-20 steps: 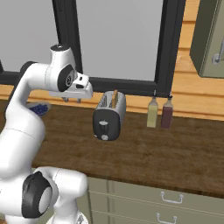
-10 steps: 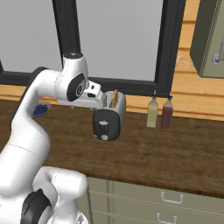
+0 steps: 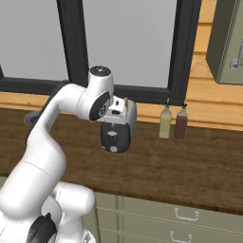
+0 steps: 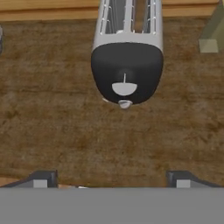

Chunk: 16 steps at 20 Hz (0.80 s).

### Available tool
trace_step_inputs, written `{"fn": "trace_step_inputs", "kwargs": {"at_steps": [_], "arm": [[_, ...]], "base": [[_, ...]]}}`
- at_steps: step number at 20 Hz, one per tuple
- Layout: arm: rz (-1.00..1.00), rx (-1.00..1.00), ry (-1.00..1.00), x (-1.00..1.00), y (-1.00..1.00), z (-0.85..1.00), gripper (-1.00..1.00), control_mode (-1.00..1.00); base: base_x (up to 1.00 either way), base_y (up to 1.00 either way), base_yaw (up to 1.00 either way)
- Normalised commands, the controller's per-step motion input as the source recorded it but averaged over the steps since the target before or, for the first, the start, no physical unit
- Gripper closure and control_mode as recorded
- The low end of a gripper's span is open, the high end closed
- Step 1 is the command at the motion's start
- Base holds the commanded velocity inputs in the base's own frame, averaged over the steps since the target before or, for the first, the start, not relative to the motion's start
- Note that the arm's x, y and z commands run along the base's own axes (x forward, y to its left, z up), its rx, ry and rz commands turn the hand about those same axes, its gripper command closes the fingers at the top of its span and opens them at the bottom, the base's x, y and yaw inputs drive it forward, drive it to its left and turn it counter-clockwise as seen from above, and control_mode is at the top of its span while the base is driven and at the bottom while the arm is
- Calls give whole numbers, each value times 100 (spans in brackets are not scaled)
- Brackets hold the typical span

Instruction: Start the toaster. Once the lever pops up, take the bread to the plate on the dining counter.

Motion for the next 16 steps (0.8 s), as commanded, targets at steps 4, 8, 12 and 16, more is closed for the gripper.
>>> {"fn": "trace_step_inputs", "kwargs": {"at_steps": [4,8,12,16], "arm": [[0,13,-4,4,-32,-14,-100,-100],[0,13,0,13,-20,-6,-100,-100],[-4,14,0,40,-6,-1,100,-100],[-5,1,0,35,8,-13,100,-100]], "base": [[0,0,0],[0,0,0],[0,0,0],[0,0,0]]}}
